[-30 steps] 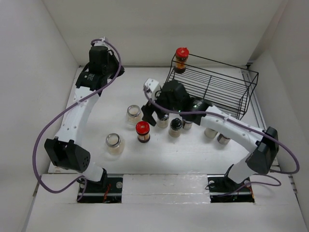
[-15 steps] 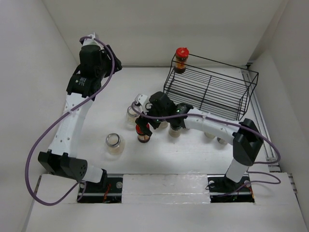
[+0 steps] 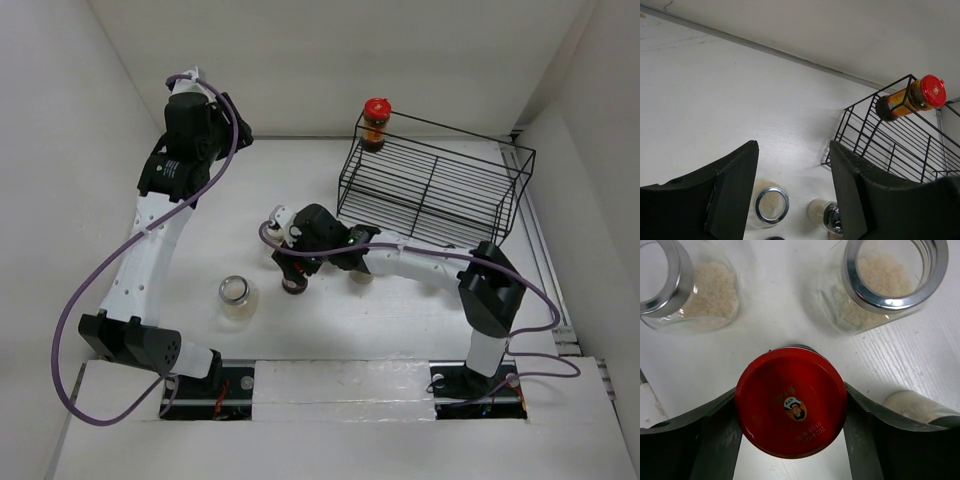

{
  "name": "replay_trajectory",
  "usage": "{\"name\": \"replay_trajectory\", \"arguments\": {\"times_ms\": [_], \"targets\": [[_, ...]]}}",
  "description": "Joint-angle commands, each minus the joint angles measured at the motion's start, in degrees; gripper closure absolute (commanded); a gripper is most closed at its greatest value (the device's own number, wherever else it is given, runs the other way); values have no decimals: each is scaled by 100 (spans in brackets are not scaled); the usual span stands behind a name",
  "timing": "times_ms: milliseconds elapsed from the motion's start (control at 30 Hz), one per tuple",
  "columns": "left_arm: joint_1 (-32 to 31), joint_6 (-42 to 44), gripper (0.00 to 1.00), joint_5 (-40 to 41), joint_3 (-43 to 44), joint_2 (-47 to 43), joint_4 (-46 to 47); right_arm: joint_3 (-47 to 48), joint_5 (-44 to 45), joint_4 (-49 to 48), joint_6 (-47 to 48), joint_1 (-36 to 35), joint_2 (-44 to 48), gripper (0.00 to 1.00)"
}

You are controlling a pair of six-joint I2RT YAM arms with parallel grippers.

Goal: Organize the condiment bottles

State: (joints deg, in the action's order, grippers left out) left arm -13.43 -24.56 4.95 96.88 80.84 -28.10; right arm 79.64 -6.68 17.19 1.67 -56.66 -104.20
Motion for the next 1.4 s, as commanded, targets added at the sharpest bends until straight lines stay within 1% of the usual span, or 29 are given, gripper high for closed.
{"name": "replay_trajectory", "arguments": {"times_ms": [0,67,100,133,167,233,267,300,333,367,400,433,500,533,600,633,667,767,900,967,1000,1033,1133,1267,1367], "targets": [[-10,74,46,-46,-29,-103,85,192,377,-409,-158,-20,549,52],[-10,21,46,-169,-151,-103,137,367,570,-147,-106,58,821,55],[-10,21,46,-231,-152,-103,138,638,571,-41,-106,129,1084,55],[-106,73,41,-231,-204,-51,138,815,623,81,-106,225,1199,55],[-229,126,39,-162,-205,-51,138,999,624,300,-53,478,1314,56],[-484,275,37,14,-205,81,24,1509,624,434,0,804,1613,56],[-711,276,35,163,-152,81,24,1694,624,600,0,1232,1675,56],[-818,346,35,164,-152,151,-29,1887,572,680,0,1454,1675,56],[-906,398,33,164,-152,152,-29,2280,571,785,0,1683,1675,57],[-1020,399,33,164,-152,221,-29,2485,519,890,0,1902,1623,60],[-1021,399,30,95,-152,283,-29,2669,518,1065,0,2314,1553,61],[-1021,399,29,-11,-152,283,-29,3028,518,1154,0,2518,1387,61],[-1073,399,28,-248,-152,406,-186,3442,396,1339,0,2896,1184,61],[-1074,399,25,-249,-222,406,-187,3627,395,1392,0,3228,1096,61],[-1074,399,22,-328,-406,406,-240,4216,195,1479,0,3564,797,61],[-1074,347,22,-328,-476,406,-240,4453,124,1585,-52,3870,674,61],[-1074,346,21,-328,-538,406,-240,4969,123,1664,-53,4004,386,61],[-1074,346,21,-267,-688,406,-240,5788,61,1805,-53,4426,-133,61],[-1074,346,20,-161,-741,468,-407,6370,-123,2086,-175,4673,-626,61],[-1074,346,19,14,-802,529,-486,6293,-123,2148,-176,4673,-628,61],[-1074,346,19,15,-907,529,-486,6162,-123,2018,-176,4673,-628,61],[-1074,346,19,67,-908,529,-486,5821,-123,1921,-176,4673,-549,61],[-1074,346,18,67,-1136,529,-486,5459,-123,1648,-176,4734,-548,62],[-1074,294,16,120,-1259,529,-434,5572,-264,1726,-176,4735,-724,62],[-1074,294,16,173,-1426,529,-433,5274,-264,1586,-176,4683,-724,62]]}}
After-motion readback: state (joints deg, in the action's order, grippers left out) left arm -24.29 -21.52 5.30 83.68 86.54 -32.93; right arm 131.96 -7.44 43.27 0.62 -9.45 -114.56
